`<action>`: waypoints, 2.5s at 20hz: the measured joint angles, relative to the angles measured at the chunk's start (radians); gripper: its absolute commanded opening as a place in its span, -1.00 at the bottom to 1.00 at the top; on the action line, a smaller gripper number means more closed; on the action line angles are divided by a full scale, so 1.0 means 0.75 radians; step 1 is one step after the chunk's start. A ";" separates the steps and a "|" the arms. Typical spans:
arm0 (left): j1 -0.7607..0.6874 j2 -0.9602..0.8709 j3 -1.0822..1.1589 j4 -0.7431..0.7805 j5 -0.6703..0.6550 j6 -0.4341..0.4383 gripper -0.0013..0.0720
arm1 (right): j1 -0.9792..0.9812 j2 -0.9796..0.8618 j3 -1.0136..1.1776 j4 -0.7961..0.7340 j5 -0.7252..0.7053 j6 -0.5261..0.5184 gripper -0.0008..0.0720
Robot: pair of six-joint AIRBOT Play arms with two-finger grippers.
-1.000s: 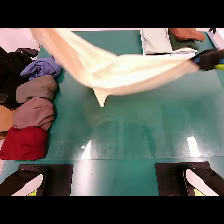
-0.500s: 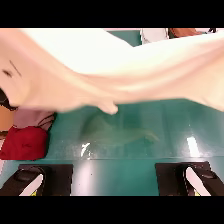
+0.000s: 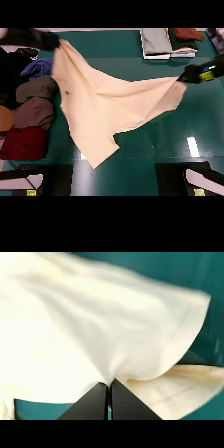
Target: Fold the shirts.
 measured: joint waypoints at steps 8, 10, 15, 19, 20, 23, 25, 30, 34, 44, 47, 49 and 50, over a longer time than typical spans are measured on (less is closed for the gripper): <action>0.120 -0.114 -0.010 -0.004 -0.160 -0.058 0.54 | -0.032 -0.274 0.096 0.037 -0.082 0.003 0.26; 0.162 -0.028 -0.119 -0.003 -0.232 -0.061 0.54 | -0.041 -0.218 0.055 0.041 -0.063 -0.020 0.25; 0.189 0.314 -0.728 -0.040 -0.237 -0.077 0.54 | -0.047 -0.009 -0.156 0.049 -0.061 -0.049 0.25; 0.192 0.538 -1.215 -0.139 -0.156 -0.101 0.54 | -0.048 0.109 -0.278 0.051 -0.092 -0.054 0.25; 0.192 0.571 -1.312 -0.184 -0.124 -0.103 0.54 | -0.048 0.122 -0.293 0.051 -0.094 -0.054 0.25; 0.192 0.621 -1.525 -0.314 0.005 -0.088 0.54 | -0.049 0.143 -0.316 0.069 -0.101 -0.056 0.25; 0.192 0.635 -1.614 -0.372 0.085 -0.078 0.54 | -0.049 0.151 -0.322 0.083 -0.105 -0.057 0.25; 0.064 0.646 -1.703 -0.464 0.253 -0.069 -0.23 | -0.049 0.156 -0.328 0.108 -0.110 -0.058 0.25; -0.006 0.650 -1.668 -0.474 0.280 -0.092 -0.90 | -0.117 0.157 -0.341 0.101 -0.075 -0.075 0.25; -0.026 0.653 -1.376 -0.415 0.196 -0.078 -0.90 | -0.626 0.057 -0.815 0.110 -0.149 -0.149 0.26; -0.026 0.653 -1.362 -0.413 0.192 -0.077 -0.90 | -0.620 -0.031 -0.861 0.208 -0.263 -0.183 0.26; -0.026 0.653 -1.357 -0.412 0.191 -0.075 -0.90 | -0.565 -0.094 -0.847 0.247 -0.335 -0.195 -0.02; -0.026 0.653 -1.356 -0.412 0.191 -0.075 -0.90 | -0.529 -0.125 -0.829 0.260 -0.368 -0.200 -0.30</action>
